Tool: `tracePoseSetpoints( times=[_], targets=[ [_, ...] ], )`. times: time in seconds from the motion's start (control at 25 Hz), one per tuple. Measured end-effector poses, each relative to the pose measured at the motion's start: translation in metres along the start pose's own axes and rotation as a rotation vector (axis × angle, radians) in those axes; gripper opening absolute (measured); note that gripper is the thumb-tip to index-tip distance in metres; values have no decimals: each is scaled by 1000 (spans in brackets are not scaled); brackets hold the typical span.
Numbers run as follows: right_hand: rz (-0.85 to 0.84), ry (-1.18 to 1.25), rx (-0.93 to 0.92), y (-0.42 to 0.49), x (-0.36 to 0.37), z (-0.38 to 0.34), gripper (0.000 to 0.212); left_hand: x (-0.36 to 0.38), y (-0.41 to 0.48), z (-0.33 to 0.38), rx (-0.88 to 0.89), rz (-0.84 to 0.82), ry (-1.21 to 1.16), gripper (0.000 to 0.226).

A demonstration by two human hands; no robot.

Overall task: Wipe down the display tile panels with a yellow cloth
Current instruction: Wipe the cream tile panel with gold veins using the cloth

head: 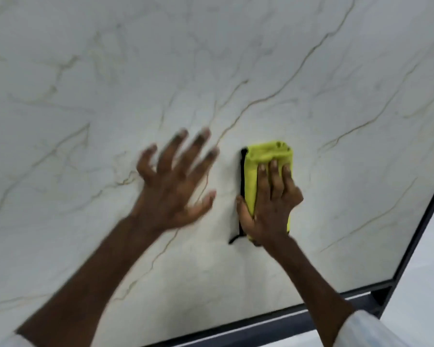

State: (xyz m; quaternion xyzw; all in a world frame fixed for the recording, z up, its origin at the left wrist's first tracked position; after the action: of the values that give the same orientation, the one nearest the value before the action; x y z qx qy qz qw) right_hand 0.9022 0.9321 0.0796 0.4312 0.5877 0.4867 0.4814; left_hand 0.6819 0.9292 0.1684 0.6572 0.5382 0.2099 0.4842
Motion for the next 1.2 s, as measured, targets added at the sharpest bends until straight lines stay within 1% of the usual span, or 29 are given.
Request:
tracePoseSetpoints(
  times=[0.04,0.12,0.2,0.28,0.36,0.48,0.56,0.64,0.72,0.8,0.88,0.92,1.0,1.08,1.2],
  targets=[
    [48,5,-7,44,-5,-1,82,-7,35,-23,-50,33,45,70],
    [126,-9,2,133,-16,1,81,-13,88,-59,-111,38,122,69],
    [166,-18,16,185,-24,3,80,-7,105,-69,-125,-5,182,71],
    [189,-33,3,178,-25,6,77,1,99,-64,-117,-18,210,74],
    [175,-42,-4,129,-17,11,74,4,95,-64,-109,16,216,73],
    [103,-40,4,61,-8,18,77,2,98,-68,-106,47,208,74],
    [94,-44,-14,66,-11,20,78,3,97,-65,-109,39,197,75],
    [116,-68,-52,114,-17,20,79,3,97,-64,-97,25,191,75],
    [172,-80,-81,199,-26,19,80,2,99,-66,-96,21,200,75],
    [189,-76,-83,287,-39,16,80,0,100,-66,-104,14,194,74],
    [182,-72,-53,332,-47,12,80,-7,101,-62,-94,18,132,74],
    [179,-78,-37,333,-47,12,80,-13,101,-65,-77,28,86,73],
    [191,-122,-36,296,-42,12,79,-32,102,-81,-54,70,61,69],
    [170,-127,-42,221,-29,8,78,-43,98,-105,-94,85,126,69],
    [49,-81,-78,93,-15,-12,79,-30,83,-120,-138,14,201,72]
  ],
)
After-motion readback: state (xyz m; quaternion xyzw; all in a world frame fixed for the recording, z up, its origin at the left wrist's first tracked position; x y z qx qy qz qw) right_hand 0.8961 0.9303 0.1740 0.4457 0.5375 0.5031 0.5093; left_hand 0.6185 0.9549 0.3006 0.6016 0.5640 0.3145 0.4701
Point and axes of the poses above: each hand's wrist, its own y-axis towards the middle knuckle, its own x-axis out of the palm, z = x × y, the point moved 2 cm from there along y, towards the middle knuckle
